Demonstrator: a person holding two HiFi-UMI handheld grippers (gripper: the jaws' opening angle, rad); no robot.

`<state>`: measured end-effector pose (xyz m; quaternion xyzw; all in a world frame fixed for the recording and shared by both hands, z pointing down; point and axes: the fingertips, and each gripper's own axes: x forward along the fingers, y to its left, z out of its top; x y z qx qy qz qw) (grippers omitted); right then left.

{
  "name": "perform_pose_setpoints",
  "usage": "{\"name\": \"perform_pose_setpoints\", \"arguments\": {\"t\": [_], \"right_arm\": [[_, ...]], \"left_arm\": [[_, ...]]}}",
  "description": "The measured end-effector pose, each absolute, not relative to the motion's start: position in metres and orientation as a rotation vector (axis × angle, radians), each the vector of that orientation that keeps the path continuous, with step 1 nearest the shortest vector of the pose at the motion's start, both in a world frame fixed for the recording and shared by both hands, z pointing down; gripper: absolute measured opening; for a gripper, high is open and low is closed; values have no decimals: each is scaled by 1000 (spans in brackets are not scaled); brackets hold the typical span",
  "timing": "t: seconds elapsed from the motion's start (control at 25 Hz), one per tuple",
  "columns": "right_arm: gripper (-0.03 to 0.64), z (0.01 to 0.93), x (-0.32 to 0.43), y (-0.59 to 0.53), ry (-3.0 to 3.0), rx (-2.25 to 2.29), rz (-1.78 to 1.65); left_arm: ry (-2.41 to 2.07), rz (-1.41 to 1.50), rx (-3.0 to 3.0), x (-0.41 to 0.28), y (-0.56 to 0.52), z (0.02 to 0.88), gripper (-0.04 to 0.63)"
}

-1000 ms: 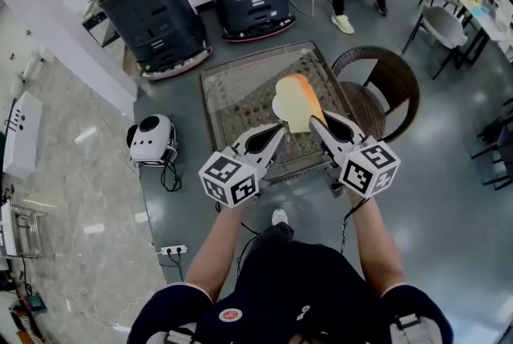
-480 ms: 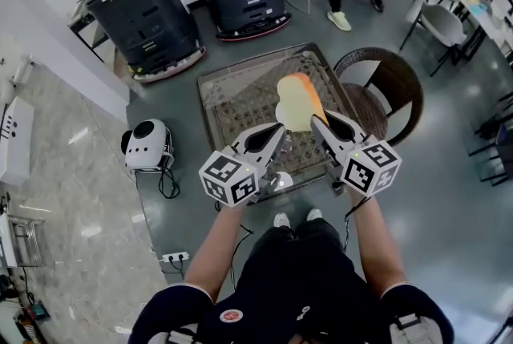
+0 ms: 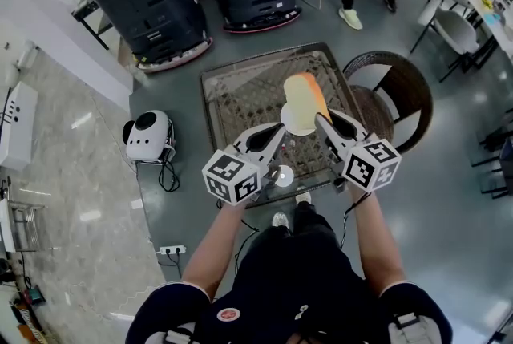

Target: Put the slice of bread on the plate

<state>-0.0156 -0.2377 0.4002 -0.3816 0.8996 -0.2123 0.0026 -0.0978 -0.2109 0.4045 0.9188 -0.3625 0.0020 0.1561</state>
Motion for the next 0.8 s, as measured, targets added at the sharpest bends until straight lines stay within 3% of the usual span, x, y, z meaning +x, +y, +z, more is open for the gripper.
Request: {"name": "perform_pose_setpoints", "arguments": {"t": [0.8], "right_arm": [[89,535,-3,-314,2855,-1226,-1048]], "left_arm": [[-1112,235,2507,-79,-257,507,6]]}}
